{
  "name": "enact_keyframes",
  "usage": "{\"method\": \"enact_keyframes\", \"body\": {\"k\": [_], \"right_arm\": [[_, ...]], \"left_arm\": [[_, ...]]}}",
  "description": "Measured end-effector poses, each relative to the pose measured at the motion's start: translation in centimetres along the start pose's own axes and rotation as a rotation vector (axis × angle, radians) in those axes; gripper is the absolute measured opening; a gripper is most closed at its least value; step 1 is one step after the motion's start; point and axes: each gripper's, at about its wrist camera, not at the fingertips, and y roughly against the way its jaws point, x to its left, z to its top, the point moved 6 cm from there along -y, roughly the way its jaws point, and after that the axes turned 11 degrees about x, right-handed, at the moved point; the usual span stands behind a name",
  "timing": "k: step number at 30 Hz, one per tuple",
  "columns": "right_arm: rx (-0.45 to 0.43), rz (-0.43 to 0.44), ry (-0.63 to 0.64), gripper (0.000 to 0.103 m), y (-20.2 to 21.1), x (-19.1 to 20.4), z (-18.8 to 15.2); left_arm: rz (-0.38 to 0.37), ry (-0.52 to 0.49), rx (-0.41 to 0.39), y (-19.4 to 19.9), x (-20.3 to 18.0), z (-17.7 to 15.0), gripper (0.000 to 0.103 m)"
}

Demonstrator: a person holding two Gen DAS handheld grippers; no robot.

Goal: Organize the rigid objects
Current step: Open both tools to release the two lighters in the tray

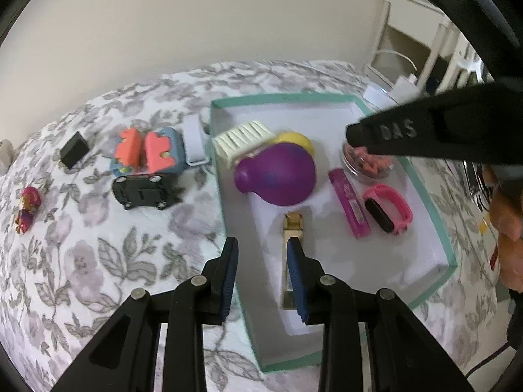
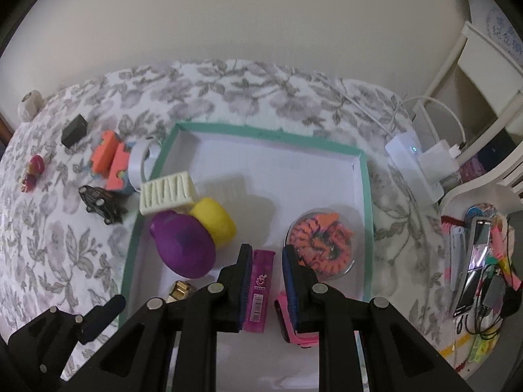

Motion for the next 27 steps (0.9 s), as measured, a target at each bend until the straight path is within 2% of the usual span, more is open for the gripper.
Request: {"method": "enact_keyframes", "body": {"k": [2,4,7,9,11,13,15,22,27], "right_arm": [[-0.006,-0.003,0.003,0.021,0.3,0.1,0.0],[-0.009,-0.007,0.005,0.021,0.3,0.1,0.1],[-0.009,-0.012,0.01,0.024,0.1,0.1,0.3],[-0.008,-0.012,0.014,0.04,0.1,0.2,0.3],[-0.01,-0.016,0.02,0.05,0.0,0.4,0.3],[-0.013,-0.012,0.026,0.054,0.1,0.5,0.4],[-0.018,-0.008,0.028,0.064,0.2,0.7,0.5],[-0.024,0.008,0.031,0.074,0.1,0.9,0.6],[-0.027,0.009,0.036,0.09,0.1,1.2,0.7]], "left_arm": [[0.022,0.022,-0.014,0.1,0.7,0.2,0.035],[0.045,0.046,-0.026,0.2,1.2,0.3,0.052],[0.078,0.09,-0.042,0.8,2.2,0.3,0.056],[0.09,0.118,-0.043,0.8,2.9,0.3,0.057],[0.098,0.149,-0.036,0.6,3.6,0.3,0.061],[0.111,0.173,-0.037,0.7,4.2,0.2,0.068],[0.127,0.198,-0.039,0.7,4.9,0.2,0.069],[0.145,0.278,-0.038,0.6,6.8,-0.1,0.08],[0.159,0.329,-0.052,0.8,8.1,-0.3,0.085]]}}
